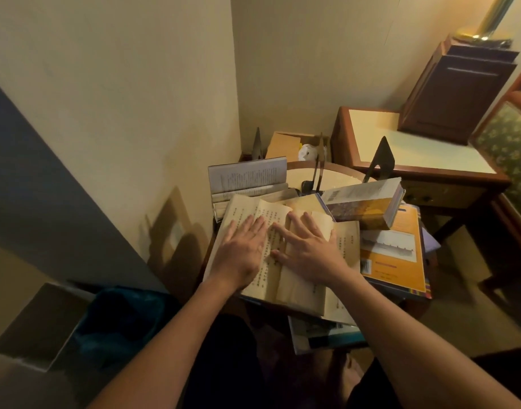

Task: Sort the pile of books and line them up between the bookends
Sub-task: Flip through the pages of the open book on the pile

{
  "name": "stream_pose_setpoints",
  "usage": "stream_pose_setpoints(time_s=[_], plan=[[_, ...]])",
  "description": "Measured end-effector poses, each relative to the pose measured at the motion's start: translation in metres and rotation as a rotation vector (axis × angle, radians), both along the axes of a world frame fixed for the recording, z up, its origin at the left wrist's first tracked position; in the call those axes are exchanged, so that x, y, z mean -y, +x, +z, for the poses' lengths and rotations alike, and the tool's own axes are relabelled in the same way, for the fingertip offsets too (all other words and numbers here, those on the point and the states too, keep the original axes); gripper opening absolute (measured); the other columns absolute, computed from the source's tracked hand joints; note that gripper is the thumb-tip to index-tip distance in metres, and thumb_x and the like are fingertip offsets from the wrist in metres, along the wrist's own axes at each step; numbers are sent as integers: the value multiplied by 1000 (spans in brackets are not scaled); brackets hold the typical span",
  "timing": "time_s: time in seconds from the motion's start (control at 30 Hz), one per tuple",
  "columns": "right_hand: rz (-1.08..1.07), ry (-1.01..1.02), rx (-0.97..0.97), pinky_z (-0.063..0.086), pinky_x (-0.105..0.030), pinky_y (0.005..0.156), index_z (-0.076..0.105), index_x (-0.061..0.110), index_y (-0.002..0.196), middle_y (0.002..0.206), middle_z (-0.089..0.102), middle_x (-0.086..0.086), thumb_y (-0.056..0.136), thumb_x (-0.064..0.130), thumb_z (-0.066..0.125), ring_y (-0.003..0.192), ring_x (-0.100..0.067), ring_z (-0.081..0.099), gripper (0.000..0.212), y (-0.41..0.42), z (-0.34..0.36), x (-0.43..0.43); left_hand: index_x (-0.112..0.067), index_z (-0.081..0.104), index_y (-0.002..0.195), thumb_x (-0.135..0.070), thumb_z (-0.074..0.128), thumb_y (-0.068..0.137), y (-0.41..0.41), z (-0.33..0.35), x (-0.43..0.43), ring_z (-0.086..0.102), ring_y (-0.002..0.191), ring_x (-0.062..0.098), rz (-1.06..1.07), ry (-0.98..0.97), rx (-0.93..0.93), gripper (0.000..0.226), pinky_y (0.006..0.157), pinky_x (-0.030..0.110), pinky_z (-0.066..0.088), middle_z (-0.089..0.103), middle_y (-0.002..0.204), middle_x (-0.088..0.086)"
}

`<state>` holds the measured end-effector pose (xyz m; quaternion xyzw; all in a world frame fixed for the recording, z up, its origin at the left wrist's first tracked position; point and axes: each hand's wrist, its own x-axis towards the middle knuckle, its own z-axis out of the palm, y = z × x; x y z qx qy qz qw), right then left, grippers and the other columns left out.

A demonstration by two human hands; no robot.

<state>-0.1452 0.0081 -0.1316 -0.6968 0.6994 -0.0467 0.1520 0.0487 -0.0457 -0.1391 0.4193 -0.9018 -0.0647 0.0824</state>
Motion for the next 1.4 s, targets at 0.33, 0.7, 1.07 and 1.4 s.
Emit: stream_pose_setpoints(time_s=[0.33, 0.7, 1.07, 1.4], plan=[[-20, -8, -11, -10, -76, 111, -9, 65, 147, 162, -25, 20, 85, 88, 16, 149, -16, -30, 70, 2, -5, -2, -17, 37, 151, -40, 27, 104, 7, -19, -38, 27, 149, 15, 177, 11, -178, 54, 125, 46, 6, 36, 157, 0], [-24, -12, -7, -13, -75, 111, -10, 64, 147, 162, -26, 20, 85, 89, 17, 148, -16, -32, 72, 2, -5, -4, -21, 41, 151, -39, 24, 103, 26, -11, -38, 22, 151, 20, 141, -28, -85, 54, 124, 51, 3, 38, 156, -5], [-36, -10, -15, -13, -75, 111, -13, 66, 145, 161, -27, 21, 84, 89, 14, 147, -15, -32, 70, 2, -7, -3, -22, 49, 146, -33, 38, 102, 17, -13, -40, 29, 149, 23, 166, -28, -230, 47, 124, 54, 9, 46, 151, -4], [-35, -9, 7, -15, -75, 110, -10, 63, 148, 161, -27, 20, 85, 88, 18, 146, -15, -35, 73, 2, -3, -7, -22, 49, 147, -40, 46, 102, 41, -17, -36, 19, 152, 28, 227, 8, -250, 48, 119, 56, 28, 39, 157, -3]])
